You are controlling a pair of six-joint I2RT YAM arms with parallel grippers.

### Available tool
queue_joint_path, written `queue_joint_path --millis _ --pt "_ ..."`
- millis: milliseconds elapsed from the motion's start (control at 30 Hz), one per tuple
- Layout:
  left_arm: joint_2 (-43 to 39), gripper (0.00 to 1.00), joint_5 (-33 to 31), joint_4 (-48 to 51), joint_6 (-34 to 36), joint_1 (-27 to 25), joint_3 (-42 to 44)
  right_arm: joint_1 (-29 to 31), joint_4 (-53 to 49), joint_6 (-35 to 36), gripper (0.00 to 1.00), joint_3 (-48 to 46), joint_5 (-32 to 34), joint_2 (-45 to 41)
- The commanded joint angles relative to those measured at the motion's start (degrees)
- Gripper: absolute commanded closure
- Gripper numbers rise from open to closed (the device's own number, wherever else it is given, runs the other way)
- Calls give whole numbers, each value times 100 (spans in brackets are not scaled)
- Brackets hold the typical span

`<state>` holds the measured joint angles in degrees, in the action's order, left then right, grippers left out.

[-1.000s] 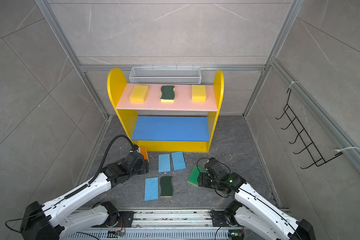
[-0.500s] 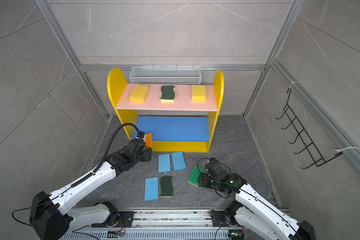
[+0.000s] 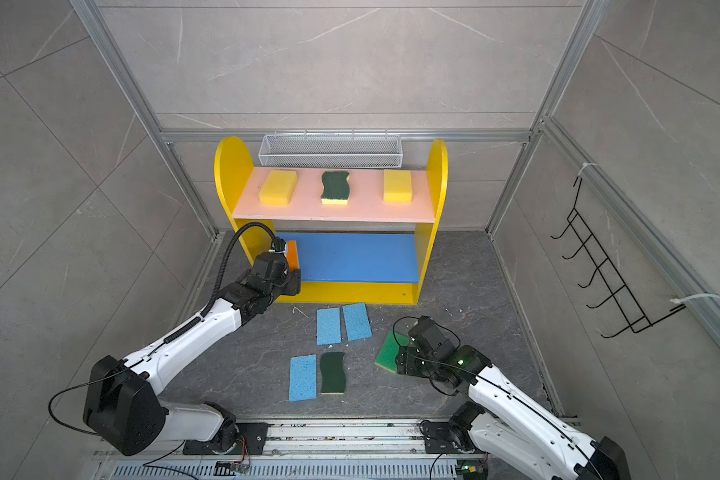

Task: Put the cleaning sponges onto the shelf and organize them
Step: 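Lift the orange sponge with the left gripper toward the blue shelf, then lower the orange sponge onto the blue shelf with the left gripper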

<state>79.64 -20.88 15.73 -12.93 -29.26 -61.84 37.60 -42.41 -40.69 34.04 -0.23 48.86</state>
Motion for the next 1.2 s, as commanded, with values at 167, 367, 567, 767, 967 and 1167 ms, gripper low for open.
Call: queue_joint_path --millis 167,367,567,767,967,1167 --pt "545 32 -18 -415 386 124 -409 20 -73 106 23 164 49 172" --pt "672 32 -145 -610 319 159 -439 23 -114 131 23 204 83 176" --pt "997 31 -118 -546 401 183 -698 22 -128 164 23 234 60 141" --pt "1252 31 -169 -473 486 201 -998 23 -140 123 23 226 15 98" --pt "1359 31 -316 -364 443 237 -1040 23 -184 71 23 166 14 11" --pt "1435 30 -302 -300 372 289 -957 23 -171 42 23 156 -17 19"
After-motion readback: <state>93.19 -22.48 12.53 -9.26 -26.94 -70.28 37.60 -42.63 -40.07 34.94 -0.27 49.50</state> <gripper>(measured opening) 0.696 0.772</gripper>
